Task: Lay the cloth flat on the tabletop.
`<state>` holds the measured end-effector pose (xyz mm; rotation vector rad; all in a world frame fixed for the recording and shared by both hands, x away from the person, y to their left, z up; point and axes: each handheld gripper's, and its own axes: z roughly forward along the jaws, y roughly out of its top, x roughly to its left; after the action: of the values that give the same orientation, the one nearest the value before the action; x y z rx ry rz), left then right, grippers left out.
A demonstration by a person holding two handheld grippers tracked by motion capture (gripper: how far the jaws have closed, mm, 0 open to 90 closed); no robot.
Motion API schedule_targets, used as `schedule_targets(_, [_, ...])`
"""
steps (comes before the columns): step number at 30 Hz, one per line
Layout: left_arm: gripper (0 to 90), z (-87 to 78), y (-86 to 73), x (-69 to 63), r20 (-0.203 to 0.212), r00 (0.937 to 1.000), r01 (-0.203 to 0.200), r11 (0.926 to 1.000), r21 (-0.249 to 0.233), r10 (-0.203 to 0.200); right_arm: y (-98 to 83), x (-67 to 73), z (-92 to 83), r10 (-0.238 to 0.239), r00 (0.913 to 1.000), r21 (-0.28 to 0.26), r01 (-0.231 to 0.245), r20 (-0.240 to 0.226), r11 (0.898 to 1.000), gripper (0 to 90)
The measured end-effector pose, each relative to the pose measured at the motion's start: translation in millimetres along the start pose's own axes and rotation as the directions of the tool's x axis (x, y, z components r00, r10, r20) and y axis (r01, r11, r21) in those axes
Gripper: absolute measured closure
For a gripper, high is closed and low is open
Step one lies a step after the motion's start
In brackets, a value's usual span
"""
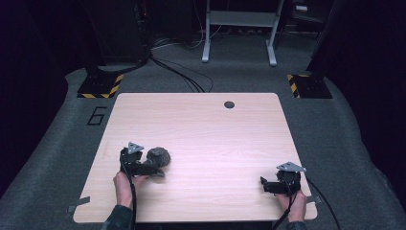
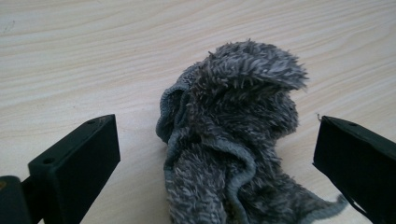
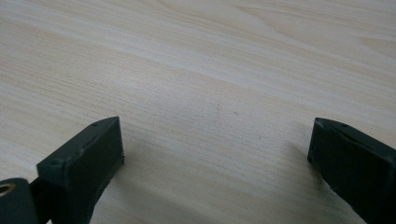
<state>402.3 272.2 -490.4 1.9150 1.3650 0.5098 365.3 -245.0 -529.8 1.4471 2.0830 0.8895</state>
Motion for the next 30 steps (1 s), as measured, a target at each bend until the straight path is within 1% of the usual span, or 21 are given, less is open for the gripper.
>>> schedule_targets(3, [6.2,5.4,-3.2,-0.4,-0.007,1.0,-0.003,1.0,0.008,0.003,0.0,0.0,0.0,0.0,1.0,0.0,0.0,0.0,1.0,3.0])
schedule_targets(4, [8.6,6.9,-4.5,-0.5,-0.009,1.0,-0.003,1.0,0.008,0.003,0.0,0.0,0.0,0.0,1.0,0.0,0.0,0.0,1.0,2.9])
schedule_targets(6, [14.5,9.1,-6.4,-0.1,-0.005,1.0,-0.006,0.9997,0.022,0.007,0.0,0.0,0.0,-0.001,1.0,0.0,0.001,-0.001,1.0,3.0])
schedule_targets(7, [15.1,10.7,-7.2,-0.4,-0.008,1.0,0.003,0.9998,0.018,-0.003,0.0,0.0,0.0,-0.001,1.0,0.0,0.001,-0.001,1.0,3.0])
schedule_targets(8, [15.8,10.7,-7.2,-0.4,-0.008,1.0,0.003,0.9998,0.018,-0.003,0.0,0.0,0.0,-0.001,1.0,0.0,0.001,-0.001,1.0,3.0])
schedule_targets(11, [22.5,13.5,-8.7,-1.3,0.013,0.9999,0.003,0.9997,0.024,-0.003,0.0,0.0,0.0,0.0,1.0,0.0,0.0,0.0,1.0,3.0])
schedule_targets(12, [26.0,13.5,-8.7,-1.3,0.013,0.9999,0.003,0.9997,0.024,-0.003,0.0,-0.1,0.0,-0.002,1.0,0.001,0.002,-0.001,1.0,3.0])
schedule_targets(13, [30.4,16.0,-9.8,-2.8,0.012,0.9999,-0.01,0.9995,0.031,0.009,0.0,-0.1,-0.1,-0.002,1.0,0.001,0.002,-0.001,1.0,3.0])
schedule_targets(17, [42.3,17.4,-11.7,-4.4,0.032,0.9994,-0.017,0.9989,0.043,0.016,0.1,0.2,0.1,0.003,1.0,-0.002,-0.003,0.0,1.0,3.2])
schedule_targets(20, [51.0,18.3,-12.2,-5.4,0.034,0.9993,-0.014,0.9994,0.033,0.013,0.0,-0.2,0.0,-0.002,1.0,-0.002,0.002,0.0,1.0,3.3])
schedule_targets(21, [54.5,18.4,-12.5,-6.0,0.042,0.999,-0.014,0.9994,0.031,0.012,0.0,-0.3,0.1,-0.004,1.0,-0.002,0.004,-0.001,1.0,3.3])
schedule_targets(22, [57.6,18.4,-12.6,-6.0,0.041,0.999,-0.017,0.9996,0.024,0.016,0.0,-0.3,0.1,-0.004,1.0,-0.002,0.004,-0.001,1.0,3.3])
schedule_targets(23, [60.6,17.7,-12.2,-5.7,0.046,0.9987,-0.021,0.9994,0.028,0.02,0.0,-0.3,0.1,-0.004,1.0,-0.002,0.004,-0.001,1.0,3.3])
schedule_targets(25, [65.4,17.1,-12.1,-6.0,0.041,0.9987,-0.03,0.9994,0.017,0.03,-0.1,-0.2,0.0,-0.003,1.0,-0.002,0.003,-0.001,1.0,3.4])
schedule_targets(27, [68.8,15.6,-11.9,-6.5,0.043,0.9985,-0.035,0.9993,0.012,0.034,-0.1,-0.2,0.0,-0.003,1.0,-0.003,0.003,-0.001,1.0,3.5])
schedule_targets(29, [70.5,14.5,-11.8,-7.5,0.036,0.9986,-0.04,0.9992,-0.003,0.04,-0.1,-0.2,0.0,-0.003,1.0,-0.002,0.003,-0.001,1.0,3.5])
schedule_targets(30, [71.0,13.0,-11.5,-8.1,0.04,0.9985,-0.039,0.9993,-0.001,0.039,-0.1,-0.2,0.0,-0.003,1.0,-0.002,0.003,0.0,1.0,3.5])
